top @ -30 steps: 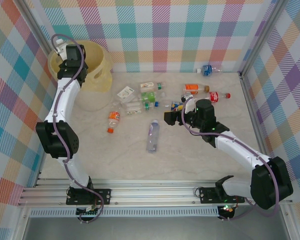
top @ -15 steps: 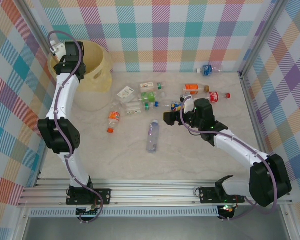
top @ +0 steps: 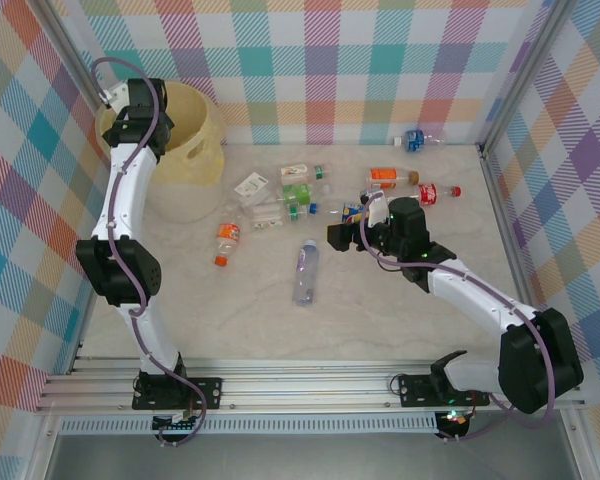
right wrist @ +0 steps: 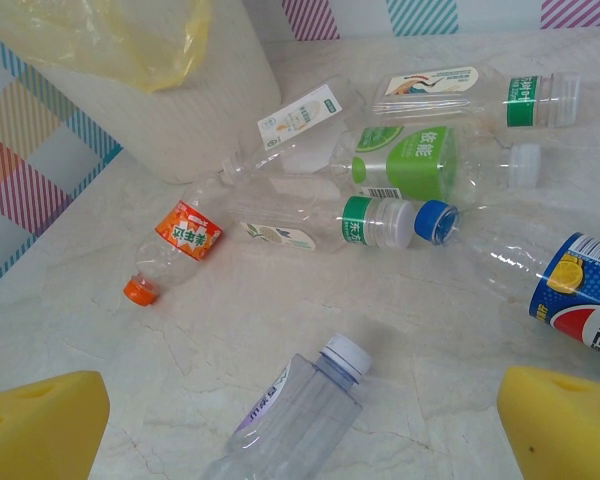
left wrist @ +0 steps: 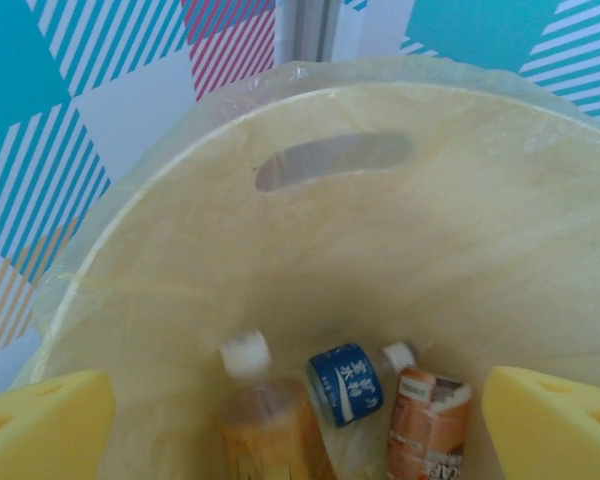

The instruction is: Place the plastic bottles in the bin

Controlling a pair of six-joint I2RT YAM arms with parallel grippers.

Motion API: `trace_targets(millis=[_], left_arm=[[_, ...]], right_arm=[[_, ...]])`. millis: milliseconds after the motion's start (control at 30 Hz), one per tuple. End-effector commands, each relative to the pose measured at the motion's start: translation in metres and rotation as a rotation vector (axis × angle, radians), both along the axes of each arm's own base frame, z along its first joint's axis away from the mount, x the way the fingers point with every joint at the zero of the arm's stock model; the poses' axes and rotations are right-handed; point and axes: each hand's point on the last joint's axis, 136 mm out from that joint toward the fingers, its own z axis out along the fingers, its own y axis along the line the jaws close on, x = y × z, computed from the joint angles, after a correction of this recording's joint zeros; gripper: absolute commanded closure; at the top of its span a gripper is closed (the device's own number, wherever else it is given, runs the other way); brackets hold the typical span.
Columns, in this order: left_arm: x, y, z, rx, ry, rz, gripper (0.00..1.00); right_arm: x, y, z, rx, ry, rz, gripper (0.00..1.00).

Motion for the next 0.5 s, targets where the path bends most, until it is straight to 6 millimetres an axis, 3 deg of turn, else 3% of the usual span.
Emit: trace_targets(millis=[0,233,467], left_arm=[[-0.011,0.0,0.024,-0.024,-0.035,-0.029,0.04],[-0.007,-0.019,0.037,-0.077,-0.076,-0.144,0.01],[-0.003,-0.055,0.047,-0.182,-0.138,-0.325,0.0]], right_arm=[[0.001,0.007,0.014,0.009,-0.027,0.024,0.0],[0.005,0.008,0.013,0.017,-0.01,0.015,0.0],[0.018,-0.005,0.006,0.026,0.034,-0.114,0.0]])
